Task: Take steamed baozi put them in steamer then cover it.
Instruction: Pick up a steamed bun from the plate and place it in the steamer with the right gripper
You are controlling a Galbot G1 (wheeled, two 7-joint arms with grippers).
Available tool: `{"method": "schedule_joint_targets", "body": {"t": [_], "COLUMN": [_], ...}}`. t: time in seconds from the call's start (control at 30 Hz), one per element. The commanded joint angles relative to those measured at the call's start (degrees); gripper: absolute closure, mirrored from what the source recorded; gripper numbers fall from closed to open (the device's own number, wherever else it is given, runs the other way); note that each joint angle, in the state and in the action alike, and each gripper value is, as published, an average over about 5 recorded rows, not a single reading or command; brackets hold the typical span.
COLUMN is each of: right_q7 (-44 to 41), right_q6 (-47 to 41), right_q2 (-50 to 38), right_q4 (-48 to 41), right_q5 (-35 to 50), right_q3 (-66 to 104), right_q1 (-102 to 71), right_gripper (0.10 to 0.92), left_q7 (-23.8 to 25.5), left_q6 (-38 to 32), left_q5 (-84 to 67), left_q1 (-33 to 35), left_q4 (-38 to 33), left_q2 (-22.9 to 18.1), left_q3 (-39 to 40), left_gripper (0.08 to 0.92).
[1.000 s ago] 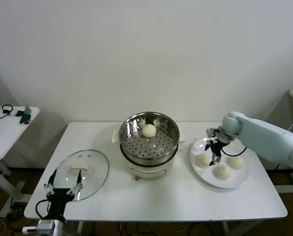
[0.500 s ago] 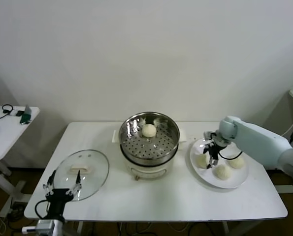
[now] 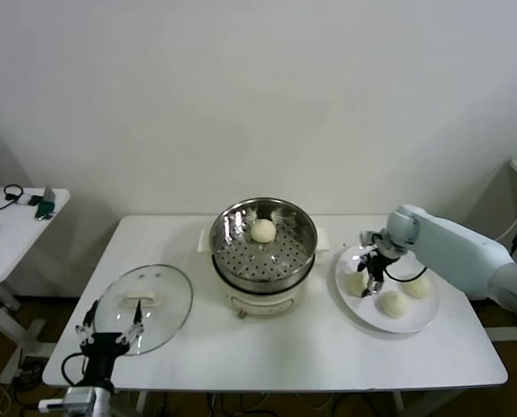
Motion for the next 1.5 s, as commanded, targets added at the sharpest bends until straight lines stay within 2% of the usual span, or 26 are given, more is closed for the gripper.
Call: {"method": "schedule_joint_targets", "body": {"t": [0.03, 0.37, 0.6, 0.77, 1.17, 1.5], "right_q7": [0.1, -0.2, -0.9, -0.3, 3.8, 6.0], "right_q6": [0.0, -0.7, -0.7, -2.1, -5.9, -7.3], "right_q2": [-0.8, -2.1, 1.9, 6.5, 23.8, 29.5], "right_q4": [0.8, 4.7, 7.1, 9.4, 7.9, 6.6], "right_q5": [2.8, 20.4, 32.3, 36.8, 41.7, 39.3], "right_q3": [-1.2, -19.0, -29.1, -30.3, -26.5, -25.6], "right_q1": [2.2, 25.5, 39.0, 41.6, 36.5, 30.2], "right_gripper": [0.304, 0.304, 0.304, 0.304, 0.304, 0.302], "left_q7": [0.0, 0.0, 0.0, 0.1, 0.8, 0.8], "left_q6": [0.0, 0.2, 0.4, 0.2, 0.0, 0.0], "left_q5": [0.0, 0.0, 0.1, 0.0, -0.3, -0.3], "left_q1": [0.0, -0.4, -0.8, -0.6, -0.8, -0.8], "left_q4": [0.0, -0.4, -0.5, -0.5, -2.5, -2.7], "left_q2": [-0.1, -0.4, -0.4, -0.4, 0.7, 0.5], "left_q3": [0.1, 1.1, 2.0, 2.3, 2.2, 2.5], "left_gripper": [0.177, 0.177, 0.177, 0.177, 0.177, 0.177]}}
